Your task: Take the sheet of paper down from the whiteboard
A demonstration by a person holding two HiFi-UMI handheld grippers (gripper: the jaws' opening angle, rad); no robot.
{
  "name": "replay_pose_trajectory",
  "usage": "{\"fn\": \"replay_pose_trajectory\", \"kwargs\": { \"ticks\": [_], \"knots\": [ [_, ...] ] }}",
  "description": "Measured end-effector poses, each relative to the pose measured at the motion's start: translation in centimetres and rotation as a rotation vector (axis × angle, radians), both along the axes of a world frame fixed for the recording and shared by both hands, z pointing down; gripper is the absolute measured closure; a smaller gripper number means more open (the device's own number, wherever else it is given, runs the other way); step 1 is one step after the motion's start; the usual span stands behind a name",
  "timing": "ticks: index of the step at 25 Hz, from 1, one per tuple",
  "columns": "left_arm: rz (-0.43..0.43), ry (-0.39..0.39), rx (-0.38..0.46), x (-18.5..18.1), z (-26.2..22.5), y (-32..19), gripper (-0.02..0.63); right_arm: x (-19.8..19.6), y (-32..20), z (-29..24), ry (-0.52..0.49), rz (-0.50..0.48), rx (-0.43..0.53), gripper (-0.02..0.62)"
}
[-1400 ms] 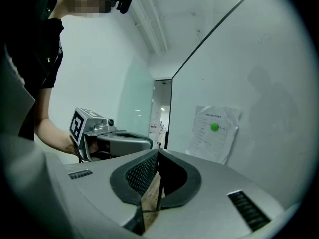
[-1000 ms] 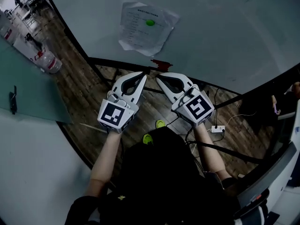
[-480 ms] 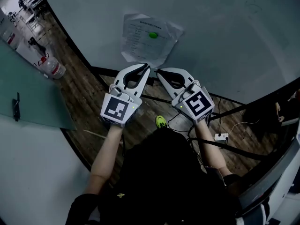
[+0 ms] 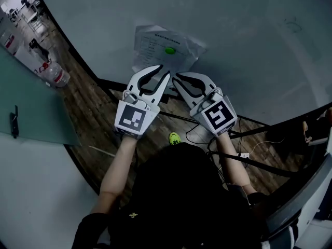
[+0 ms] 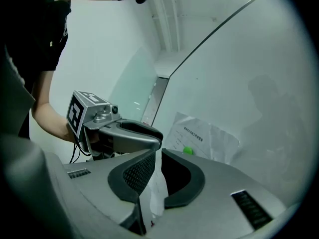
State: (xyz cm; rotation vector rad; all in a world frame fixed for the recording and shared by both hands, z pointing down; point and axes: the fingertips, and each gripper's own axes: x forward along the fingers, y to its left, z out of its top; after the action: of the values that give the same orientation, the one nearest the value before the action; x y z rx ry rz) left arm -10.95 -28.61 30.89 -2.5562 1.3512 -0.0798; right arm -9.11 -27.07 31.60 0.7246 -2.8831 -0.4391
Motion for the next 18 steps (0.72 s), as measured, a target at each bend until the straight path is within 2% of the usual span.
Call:
{"fn": "replay_pose_trajectory", "kwargs": {
  "ticks": [8, 18],
  "knots": [
    [-0.034, -0.028, 0.003, 0.6, 0.1, -2.8, 0.460, 0.8, -2.2, -0.5, 0.022, 0.010, 0.020, 0.520],
    [-0.124, -0.093, 0.033, 0.7, 0.4, -5.5, 0.431, 1.7, -3.8, -0.7, 0.042, 0.011, 0.021, 0.509]
  ]
}}
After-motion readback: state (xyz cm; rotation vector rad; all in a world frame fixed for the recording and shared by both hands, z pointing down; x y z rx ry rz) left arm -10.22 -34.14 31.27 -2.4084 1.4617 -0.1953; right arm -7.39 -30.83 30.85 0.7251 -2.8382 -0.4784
